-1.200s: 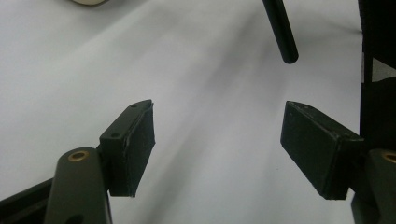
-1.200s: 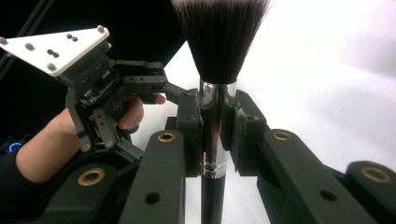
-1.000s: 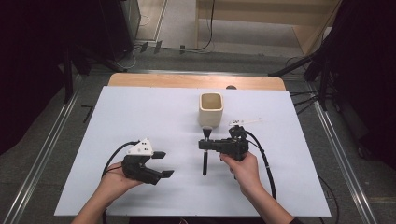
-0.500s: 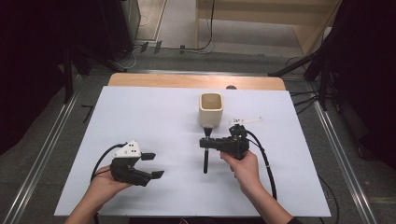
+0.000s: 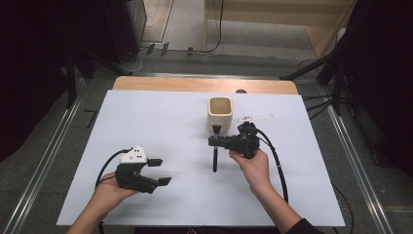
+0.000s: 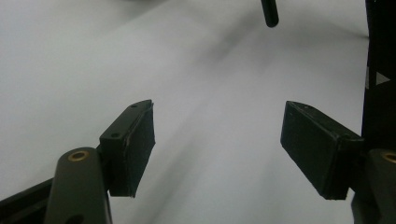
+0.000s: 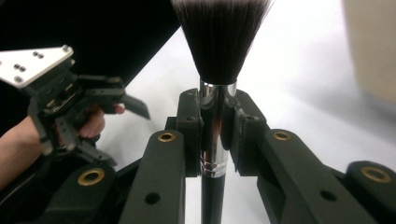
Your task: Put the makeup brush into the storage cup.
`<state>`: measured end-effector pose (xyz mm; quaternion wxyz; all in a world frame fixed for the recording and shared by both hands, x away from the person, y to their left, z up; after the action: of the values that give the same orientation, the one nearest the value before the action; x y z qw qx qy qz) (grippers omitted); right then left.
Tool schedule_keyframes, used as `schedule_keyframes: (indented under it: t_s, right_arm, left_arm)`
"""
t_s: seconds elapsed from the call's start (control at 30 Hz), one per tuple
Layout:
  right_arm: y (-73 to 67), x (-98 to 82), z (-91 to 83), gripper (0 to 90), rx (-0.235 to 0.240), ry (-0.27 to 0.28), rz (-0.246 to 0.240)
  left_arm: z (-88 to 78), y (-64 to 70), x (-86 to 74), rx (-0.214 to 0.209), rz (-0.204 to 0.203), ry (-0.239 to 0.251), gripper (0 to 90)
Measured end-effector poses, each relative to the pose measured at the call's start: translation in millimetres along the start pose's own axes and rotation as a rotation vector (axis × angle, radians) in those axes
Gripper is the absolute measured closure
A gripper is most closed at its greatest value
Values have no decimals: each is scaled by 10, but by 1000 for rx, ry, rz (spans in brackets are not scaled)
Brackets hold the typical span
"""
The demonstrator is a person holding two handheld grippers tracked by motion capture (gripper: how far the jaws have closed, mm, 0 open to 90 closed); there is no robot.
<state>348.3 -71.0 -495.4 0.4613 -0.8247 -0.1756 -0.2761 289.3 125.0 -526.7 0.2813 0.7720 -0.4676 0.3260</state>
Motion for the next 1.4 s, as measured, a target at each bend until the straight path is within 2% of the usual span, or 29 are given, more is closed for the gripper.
schedule_keyframes:
  t_s: [0.23, 0.7, 0.83, 1.27, 1.4]
  right_arm:
    - [98, 180, 7, 779, -42, 17, -5]
    - [166, 555, -27, 779, -103, 73, -19]
    - [173, 682, -77, 779, -112, 106, -18]
    - [180, 1074, -259, 779, -166, 150, -45]
    - [187, 1192, -305, 779, -167, 175, -34]
  left_arm:
    - [-7, -2, 1, 2, -3, 1, 268]
    - [-5, 2, -1, -3, -2, -3, 268]
    - [-1, 2, -3, -3, -1, -4, 268]
    - [7, 7, -6, -7, -2, -8, 269]
    - [6, 9, -6, -9, 0, -8, 269]
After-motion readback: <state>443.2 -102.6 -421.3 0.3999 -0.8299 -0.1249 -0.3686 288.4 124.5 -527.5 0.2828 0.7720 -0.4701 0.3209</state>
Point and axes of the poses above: each handheld gripper's, and its own axes: z roughly forward along the jaws, x roughly out of its top, y roughly to its right, the point moved 10 cm from there along z, roughly forward along the jaws, and after that the axes turned 5 degrees about z, right-handed, at the moved point
